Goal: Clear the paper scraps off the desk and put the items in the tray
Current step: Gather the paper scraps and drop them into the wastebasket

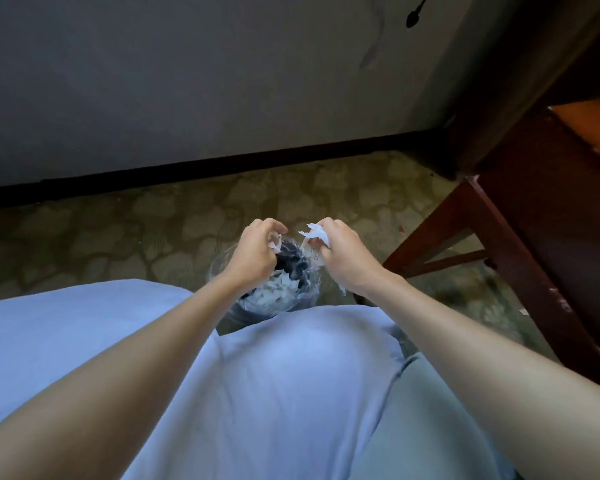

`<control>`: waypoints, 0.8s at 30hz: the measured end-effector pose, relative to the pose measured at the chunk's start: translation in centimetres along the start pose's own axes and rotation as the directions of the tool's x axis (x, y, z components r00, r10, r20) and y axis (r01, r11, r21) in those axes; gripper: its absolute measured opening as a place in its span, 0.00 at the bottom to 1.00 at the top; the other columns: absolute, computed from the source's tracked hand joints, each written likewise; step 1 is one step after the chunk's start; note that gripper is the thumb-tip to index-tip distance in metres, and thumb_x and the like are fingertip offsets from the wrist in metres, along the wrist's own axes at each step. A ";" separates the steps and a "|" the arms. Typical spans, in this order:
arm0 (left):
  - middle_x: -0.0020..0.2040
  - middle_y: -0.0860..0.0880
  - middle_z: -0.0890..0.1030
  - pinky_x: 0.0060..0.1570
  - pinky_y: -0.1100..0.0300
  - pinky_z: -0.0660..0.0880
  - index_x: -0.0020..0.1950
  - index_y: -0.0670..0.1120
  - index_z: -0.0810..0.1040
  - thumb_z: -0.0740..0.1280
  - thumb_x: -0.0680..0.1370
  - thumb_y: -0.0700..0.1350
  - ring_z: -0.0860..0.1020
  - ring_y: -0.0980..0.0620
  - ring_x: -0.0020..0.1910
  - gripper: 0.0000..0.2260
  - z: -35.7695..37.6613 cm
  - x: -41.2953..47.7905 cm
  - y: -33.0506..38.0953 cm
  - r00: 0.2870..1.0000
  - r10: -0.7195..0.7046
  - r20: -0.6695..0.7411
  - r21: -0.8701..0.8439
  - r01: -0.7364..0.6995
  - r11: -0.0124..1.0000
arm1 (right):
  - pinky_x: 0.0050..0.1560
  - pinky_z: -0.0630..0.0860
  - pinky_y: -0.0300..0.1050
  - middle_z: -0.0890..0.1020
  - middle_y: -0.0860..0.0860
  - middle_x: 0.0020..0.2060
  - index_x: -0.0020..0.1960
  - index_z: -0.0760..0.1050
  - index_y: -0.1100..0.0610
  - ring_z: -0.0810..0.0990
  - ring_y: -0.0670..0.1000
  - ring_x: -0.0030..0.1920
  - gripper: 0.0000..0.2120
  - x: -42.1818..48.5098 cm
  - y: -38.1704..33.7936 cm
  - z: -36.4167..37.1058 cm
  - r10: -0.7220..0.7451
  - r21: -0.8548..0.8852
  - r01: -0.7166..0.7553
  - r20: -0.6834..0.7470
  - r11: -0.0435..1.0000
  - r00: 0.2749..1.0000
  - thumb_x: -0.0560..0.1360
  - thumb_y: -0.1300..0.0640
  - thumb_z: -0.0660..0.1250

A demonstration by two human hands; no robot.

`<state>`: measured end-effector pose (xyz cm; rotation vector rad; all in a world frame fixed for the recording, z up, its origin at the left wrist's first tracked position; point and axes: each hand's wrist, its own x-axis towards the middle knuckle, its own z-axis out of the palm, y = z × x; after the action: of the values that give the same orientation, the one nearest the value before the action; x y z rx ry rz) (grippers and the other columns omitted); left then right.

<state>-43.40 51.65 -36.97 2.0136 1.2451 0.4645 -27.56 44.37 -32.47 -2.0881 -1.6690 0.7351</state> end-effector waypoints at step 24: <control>0.56 0.52 0.78 0.37 0.78 0.70 0.62 0.47 0.76 0.60 0.79 0.35 0.75 0.64 0.46 0.14 5.7 4.8 -10.2 0.889 -0.432 -0.154 -0.378 0.351 0.857 | 0.46 0.69 0.45 0.75 0.51 0.52 0.54 0.74 0.56 0.74 0.51 0.51 0.07 8.0 4.3 14.2 0.247 0.327 -0.215 -0.060 0.920 0.967 0.81 0.54 0.61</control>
<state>-43.98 56.54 -48.55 1.3918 1.5571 0.6751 -31.50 50.63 -47.61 -2.0676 -1.1708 0.8905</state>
